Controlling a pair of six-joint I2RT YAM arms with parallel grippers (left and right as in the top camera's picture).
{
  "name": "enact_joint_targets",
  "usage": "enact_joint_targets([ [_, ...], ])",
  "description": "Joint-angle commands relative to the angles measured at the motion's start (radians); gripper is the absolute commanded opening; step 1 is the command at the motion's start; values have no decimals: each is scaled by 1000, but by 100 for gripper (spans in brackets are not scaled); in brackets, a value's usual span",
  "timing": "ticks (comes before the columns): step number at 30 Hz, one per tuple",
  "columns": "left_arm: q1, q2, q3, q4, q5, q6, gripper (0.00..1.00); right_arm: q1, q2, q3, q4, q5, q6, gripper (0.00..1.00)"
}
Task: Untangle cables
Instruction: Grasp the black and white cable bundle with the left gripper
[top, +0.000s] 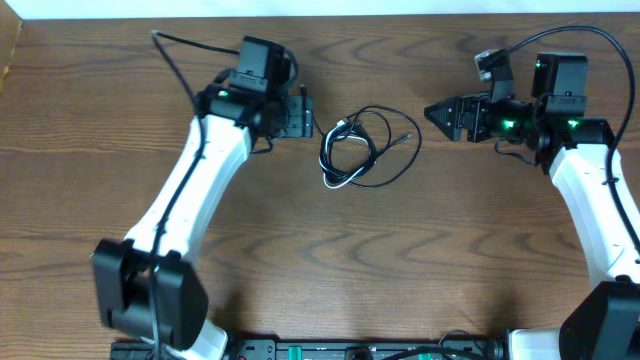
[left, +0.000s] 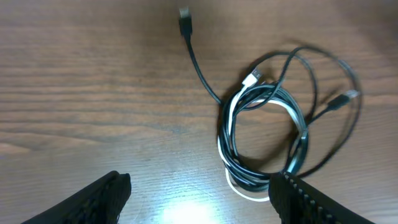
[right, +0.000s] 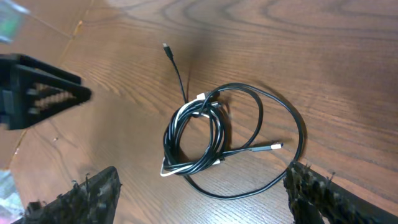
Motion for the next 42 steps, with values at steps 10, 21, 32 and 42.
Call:
enact_joint_targets([
  [10,-82,212,0,16,-27,-30,73,95,1,19,-9,158,6,80],
  [21,-90,332,0,98,-28,-29,61,107,2,19,-16,169,6,79],
  [32,-90,357,-1,119,-28,-29,49,125,2,19,-23,192,6,78],
  [42,-90,379,-10,150,-28,-29,48,131,2,19,-23,196,6,78],
])
